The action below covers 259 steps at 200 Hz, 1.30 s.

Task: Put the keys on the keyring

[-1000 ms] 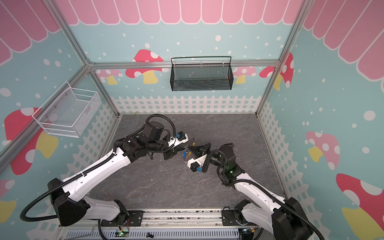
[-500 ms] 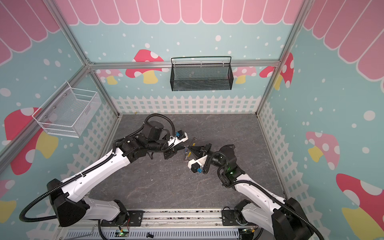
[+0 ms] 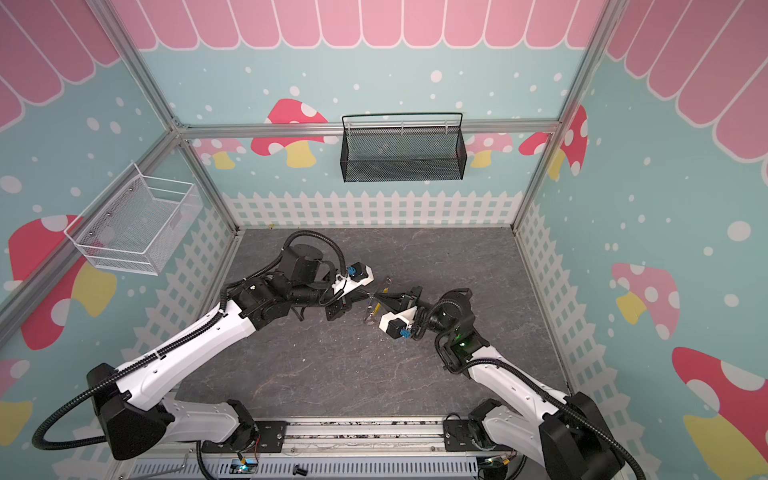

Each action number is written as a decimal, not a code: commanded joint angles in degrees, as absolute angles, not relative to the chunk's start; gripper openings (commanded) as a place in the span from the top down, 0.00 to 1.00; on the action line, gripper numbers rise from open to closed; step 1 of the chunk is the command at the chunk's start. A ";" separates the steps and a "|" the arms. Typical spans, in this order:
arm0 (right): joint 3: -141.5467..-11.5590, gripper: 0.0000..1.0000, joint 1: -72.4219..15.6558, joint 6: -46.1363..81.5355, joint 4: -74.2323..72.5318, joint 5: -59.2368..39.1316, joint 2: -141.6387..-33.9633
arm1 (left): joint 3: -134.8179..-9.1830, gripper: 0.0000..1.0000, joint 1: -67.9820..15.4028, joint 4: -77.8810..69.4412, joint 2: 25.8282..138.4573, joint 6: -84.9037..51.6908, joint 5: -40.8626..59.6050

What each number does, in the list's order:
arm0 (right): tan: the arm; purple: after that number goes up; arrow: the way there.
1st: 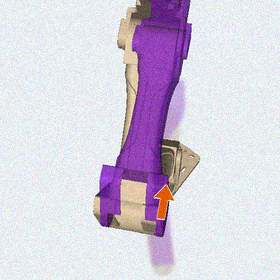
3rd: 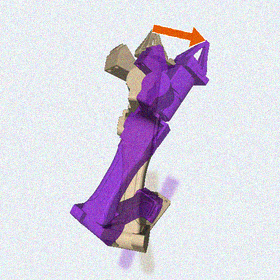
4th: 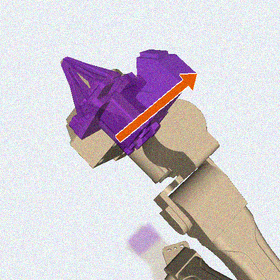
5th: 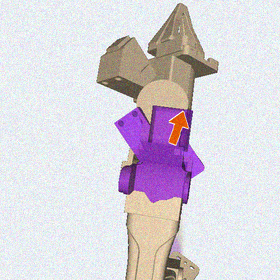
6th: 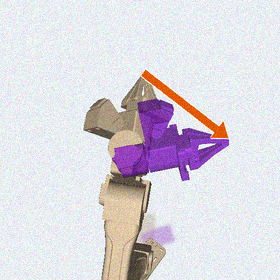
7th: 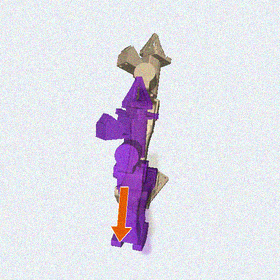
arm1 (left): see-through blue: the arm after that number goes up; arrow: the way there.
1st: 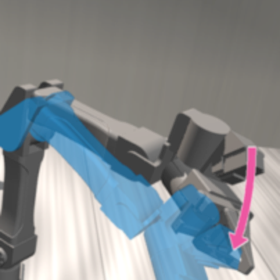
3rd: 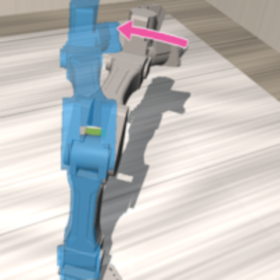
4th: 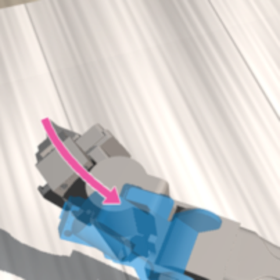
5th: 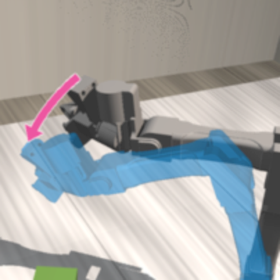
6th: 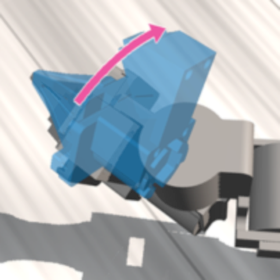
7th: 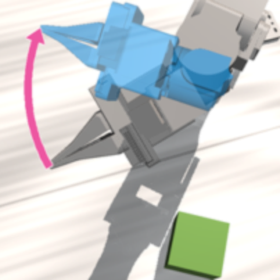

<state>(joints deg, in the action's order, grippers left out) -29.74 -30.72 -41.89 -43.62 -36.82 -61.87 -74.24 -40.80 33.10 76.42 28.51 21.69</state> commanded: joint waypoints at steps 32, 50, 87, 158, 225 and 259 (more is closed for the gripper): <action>-30.57 1.00 -28.41 -30.41 -53.74 -42.59 -62.87 | -71.90 1.00 -39.81 32.04 73.66 28.73 22.00; -30.93 1.00 -28.19 -28.51 -55.05 -44.30 -63.64 | -71.35 1.00 -39.83 31.25 73.39 28.45 23.47; -32.05 1.00 -28.07 -26.32 -56.32 -48.23 -65.29 | -71.62 1.00 -39.81 31.19 74.74 28.15 28.40; -32.97 1.00 -27.81 -22.95 -56.45 -50.69 -67.53 | -74.79 0.84 -39.33 34.37 77.27 28.87 29.15; -33.64 1.00 -25.67 -19.80 -56.81 -53.35 -70.02 | -63.17 0.73 -39.02 18.84 66.03 36.82 23.37; -34.45 1.00 -24.69 -18.17 -57.24 -55.11 -70.91 | -62.09 0.73 -39.02 17.54 65.33 40.76 24.71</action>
